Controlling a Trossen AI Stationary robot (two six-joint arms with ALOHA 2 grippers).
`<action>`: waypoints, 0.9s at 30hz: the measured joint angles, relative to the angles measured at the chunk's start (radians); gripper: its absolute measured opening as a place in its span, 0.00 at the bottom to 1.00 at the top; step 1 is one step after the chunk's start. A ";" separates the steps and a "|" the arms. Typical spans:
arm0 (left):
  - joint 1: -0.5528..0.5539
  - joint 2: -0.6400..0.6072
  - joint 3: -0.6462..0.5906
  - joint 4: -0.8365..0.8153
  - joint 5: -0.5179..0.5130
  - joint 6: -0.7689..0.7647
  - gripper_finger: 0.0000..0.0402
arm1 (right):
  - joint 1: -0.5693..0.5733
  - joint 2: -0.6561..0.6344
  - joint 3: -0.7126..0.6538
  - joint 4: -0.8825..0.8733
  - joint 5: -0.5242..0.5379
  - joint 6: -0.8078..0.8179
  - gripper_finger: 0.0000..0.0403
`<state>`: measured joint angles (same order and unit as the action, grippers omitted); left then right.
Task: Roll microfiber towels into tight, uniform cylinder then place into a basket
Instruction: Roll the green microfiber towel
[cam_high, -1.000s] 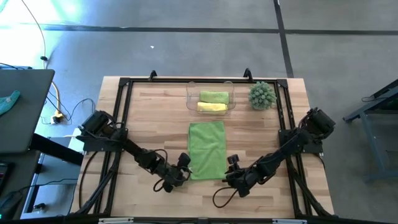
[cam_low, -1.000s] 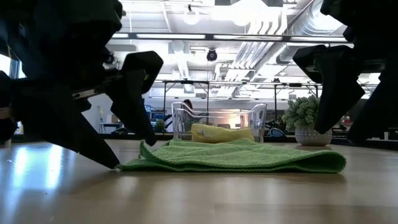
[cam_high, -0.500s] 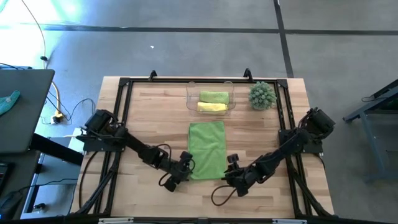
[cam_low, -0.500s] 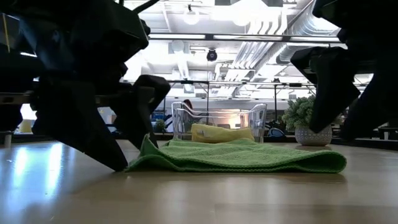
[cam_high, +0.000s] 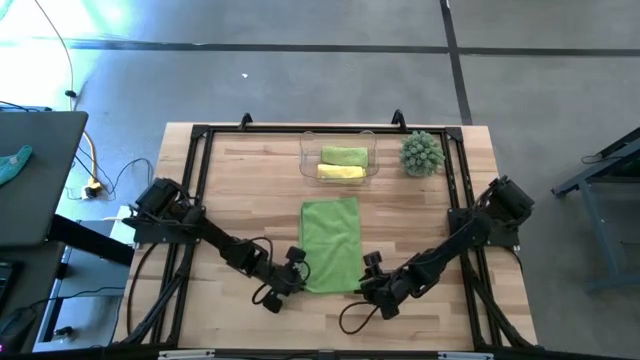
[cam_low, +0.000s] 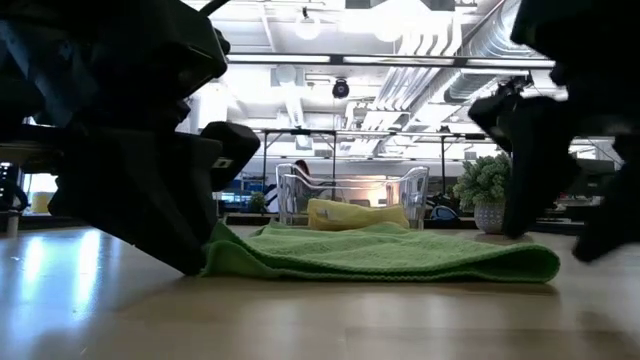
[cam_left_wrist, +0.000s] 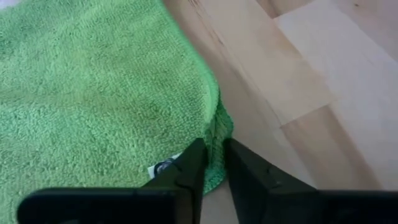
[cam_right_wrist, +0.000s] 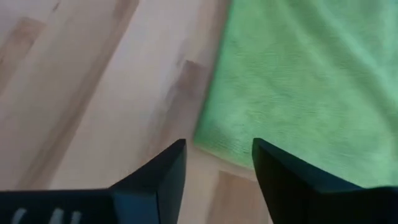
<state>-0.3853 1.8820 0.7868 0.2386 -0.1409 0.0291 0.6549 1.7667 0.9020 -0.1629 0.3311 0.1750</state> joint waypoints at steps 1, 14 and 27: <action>-0.002 0.000 0.000 0.000 0.001 0.000 0.13 | 0.000 0.014 0.000 0.017 -0.011 0.000 0.46; -0.005 0.001 -0.002 0.017 -0.004 -0.099 0.09 | 0.003 0.073 0.002 0.085 0.020 0.017 0.35; -0.080 0.007 -0.002 0.091 -0.102 -0.185 0.09 | -0.003 0.072 -0.002 0.098 0.033 0.222 0.02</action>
<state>-0.4657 1.8893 0.7845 0.3296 -0.2433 -0.1556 0.6520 1.8385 0.9004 -0.0653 0.3641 0.3966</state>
